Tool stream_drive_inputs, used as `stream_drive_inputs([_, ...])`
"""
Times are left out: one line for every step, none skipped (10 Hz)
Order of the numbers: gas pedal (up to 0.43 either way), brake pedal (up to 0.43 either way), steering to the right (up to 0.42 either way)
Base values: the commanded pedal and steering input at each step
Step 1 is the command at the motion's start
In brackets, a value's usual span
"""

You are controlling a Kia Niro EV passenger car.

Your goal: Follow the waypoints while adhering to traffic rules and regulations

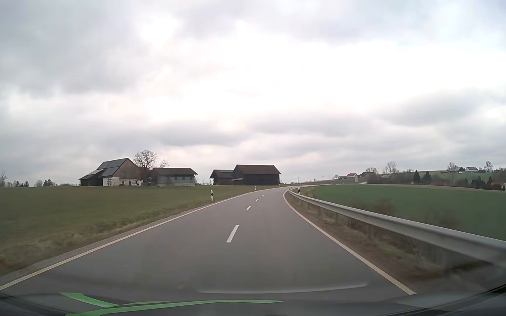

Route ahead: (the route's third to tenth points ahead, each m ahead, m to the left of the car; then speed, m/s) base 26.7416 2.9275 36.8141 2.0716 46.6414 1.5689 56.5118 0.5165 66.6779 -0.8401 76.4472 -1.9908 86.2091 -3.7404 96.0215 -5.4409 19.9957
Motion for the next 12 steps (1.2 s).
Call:
stream_drive_inputs([0.169, 0.0, 0.007])
stream_drive_inputs([0.169, 0.0, 0.007])
stream_drive_inputs([0.169, 0.0, 0.007])
stream_drive_inputs([0.177, 0.0, 0.007])
stream_drive_inputs([0.177, 0.0, 0.009])
stream_drive_inputs([0.189, 0.0, 0.011])
stream_drive_inputs([0.189, 0.0, 0.012])
stream_drive_inputs([0.189, 0.0, 0.012])
stream_drive_inputs([0.197, 0.0, 0.012])
stream_drive_inputs([0.197, 0.0, 0.012])
stream_drive_inputs([0.197, 0.0, 0.012])
stream_drive_inputs([0.197, 0.0, 0.012])
